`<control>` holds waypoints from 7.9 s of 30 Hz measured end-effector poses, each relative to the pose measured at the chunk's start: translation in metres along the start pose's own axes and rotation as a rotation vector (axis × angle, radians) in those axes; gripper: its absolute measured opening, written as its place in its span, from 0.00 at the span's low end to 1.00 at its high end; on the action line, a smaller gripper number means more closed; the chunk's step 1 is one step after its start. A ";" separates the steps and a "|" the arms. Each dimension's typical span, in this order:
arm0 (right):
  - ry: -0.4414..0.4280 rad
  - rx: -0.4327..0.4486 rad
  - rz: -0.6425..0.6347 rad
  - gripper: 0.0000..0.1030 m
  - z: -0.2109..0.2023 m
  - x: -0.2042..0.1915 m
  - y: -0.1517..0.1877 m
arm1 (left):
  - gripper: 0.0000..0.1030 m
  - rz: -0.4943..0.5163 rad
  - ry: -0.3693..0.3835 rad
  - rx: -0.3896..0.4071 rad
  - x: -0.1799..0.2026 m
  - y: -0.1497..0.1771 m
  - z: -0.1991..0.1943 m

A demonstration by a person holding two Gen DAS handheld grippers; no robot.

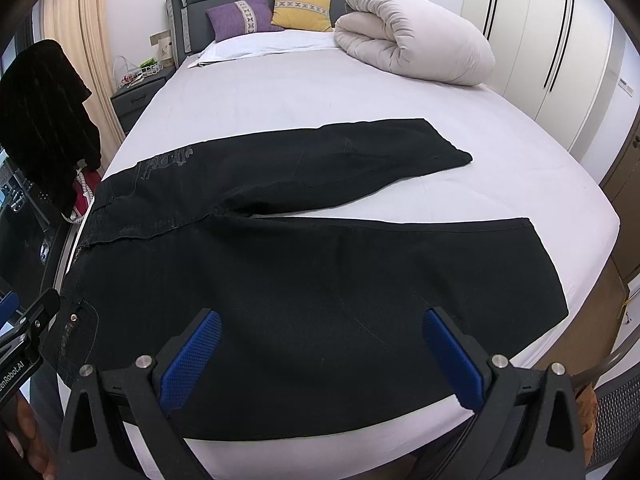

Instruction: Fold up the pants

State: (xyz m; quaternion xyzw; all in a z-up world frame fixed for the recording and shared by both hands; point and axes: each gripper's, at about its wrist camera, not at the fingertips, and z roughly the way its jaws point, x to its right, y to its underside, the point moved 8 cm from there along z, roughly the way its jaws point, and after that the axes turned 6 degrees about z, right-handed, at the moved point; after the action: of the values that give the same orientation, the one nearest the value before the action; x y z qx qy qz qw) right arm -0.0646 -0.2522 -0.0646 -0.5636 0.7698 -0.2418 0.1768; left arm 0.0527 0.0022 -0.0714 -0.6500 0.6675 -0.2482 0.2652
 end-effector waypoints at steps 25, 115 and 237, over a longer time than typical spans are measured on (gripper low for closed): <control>0.003 -0.022 -0.022 1.00 0.006 -0.007 0.008 | 1.00 -0.001 -0.002 -0.021 0.001 0.005 0.004; -0.631 -0.203 -0.938 0.57 0.240 -0.233 -0.187 | 0.10 0.556 0.427 -0.364 -0.110 -0.191 0.366; -0.080 0.104 -1.755 0.03 0.023 -0.098 0.107 | 0.04 0.796 0.651 -0.274 -0.057 0.087 0.010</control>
State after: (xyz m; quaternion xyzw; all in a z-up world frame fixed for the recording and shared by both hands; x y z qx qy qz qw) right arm -0.1061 -0.1362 -0.1451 -0.9512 0.0402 -0.3053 -0.0204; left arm -0.0037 0.0622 -0.1355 -0.2645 0.9366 -0.2277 0.0307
